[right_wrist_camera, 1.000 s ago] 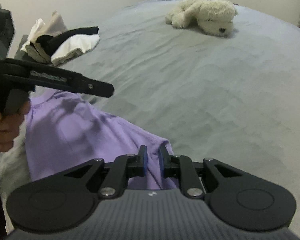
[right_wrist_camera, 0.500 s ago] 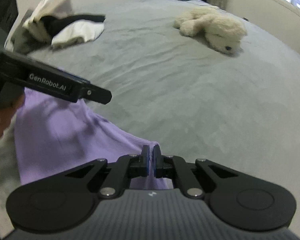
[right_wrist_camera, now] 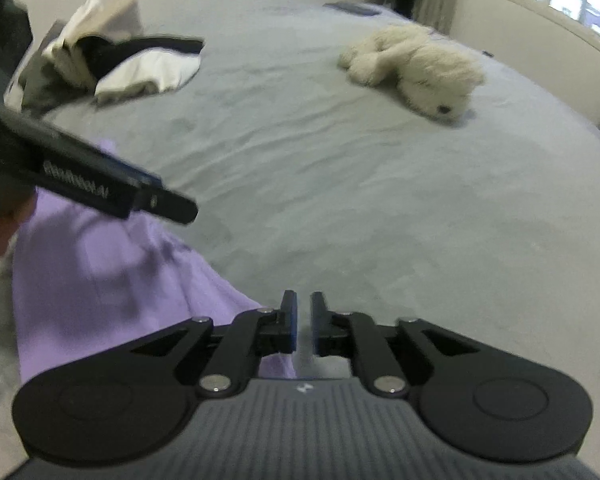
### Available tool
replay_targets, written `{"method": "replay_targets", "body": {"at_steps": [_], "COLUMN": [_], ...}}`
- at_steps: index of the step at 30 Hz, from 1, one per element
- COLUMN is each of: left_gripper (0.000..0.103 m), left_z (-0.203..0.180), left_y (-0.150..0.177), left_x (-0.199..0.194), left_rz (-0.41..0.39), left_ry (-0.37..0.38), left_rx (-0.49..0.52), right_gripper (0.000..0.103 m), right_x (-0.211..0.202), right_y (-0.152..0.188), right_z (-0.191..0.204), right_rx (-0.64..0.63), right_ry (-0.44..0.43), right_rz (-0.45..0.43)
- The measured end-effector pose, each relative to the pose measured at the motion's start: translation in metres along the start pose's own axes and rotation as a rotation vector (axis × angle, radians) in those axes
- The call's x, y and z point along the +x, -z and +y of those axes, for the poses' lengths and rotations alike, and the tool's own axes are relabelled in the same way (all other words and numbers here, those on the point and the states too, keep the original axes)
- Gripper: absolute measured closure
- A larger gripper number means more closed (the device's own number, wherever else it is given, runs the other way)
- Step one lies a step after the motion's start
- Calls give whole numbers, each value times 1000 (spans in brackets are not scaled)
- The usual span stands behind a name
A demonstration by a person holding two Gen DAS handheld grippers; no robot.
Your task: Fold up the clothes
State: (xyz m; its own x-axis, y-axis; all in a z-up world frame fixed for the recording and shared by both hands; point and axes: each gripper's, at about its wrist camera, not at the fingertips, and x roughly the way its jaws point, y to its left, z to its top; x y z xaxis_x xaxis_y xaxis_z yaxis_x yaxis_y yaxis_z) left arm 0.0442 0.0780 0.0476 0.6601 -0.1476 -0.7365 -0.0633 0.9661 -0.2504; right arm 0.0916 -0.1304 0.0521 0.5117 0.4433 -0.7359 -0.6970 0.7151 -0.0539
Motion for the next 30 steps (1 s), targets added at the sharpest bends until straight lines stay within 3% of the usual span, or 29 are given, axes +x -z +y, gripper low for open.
{"method": "replay_targets", "body": {"at_steps": [7,18,21,23,27,30], "left_gripper": [44,44,40,40,40,40], "left_z": [-10,-87,-100,-105,-104,-103], "left_y": [3,49,60,64,62,65], "left_x": [-1,7,11,12,12,12], "left_rz": [-4,25,-2,-22,-32,-33], "left_ry": [22,224,202,183,175,159], "left_rx": [38,313,386,419,423,434], "right_gripper": [88,88,89,83,82,82], "right_x": [-51,-117,-119,-120,-126,-140], "right_y": [40,148,160,169,185,197], "right_z": [-11,-9,-17,-22,-38,-56], "right_rx": [45,152,187,211,283,395], "right_ry": [90,230,289,328,413,426], "right_rz": [18,56,55,54,61,48]}}
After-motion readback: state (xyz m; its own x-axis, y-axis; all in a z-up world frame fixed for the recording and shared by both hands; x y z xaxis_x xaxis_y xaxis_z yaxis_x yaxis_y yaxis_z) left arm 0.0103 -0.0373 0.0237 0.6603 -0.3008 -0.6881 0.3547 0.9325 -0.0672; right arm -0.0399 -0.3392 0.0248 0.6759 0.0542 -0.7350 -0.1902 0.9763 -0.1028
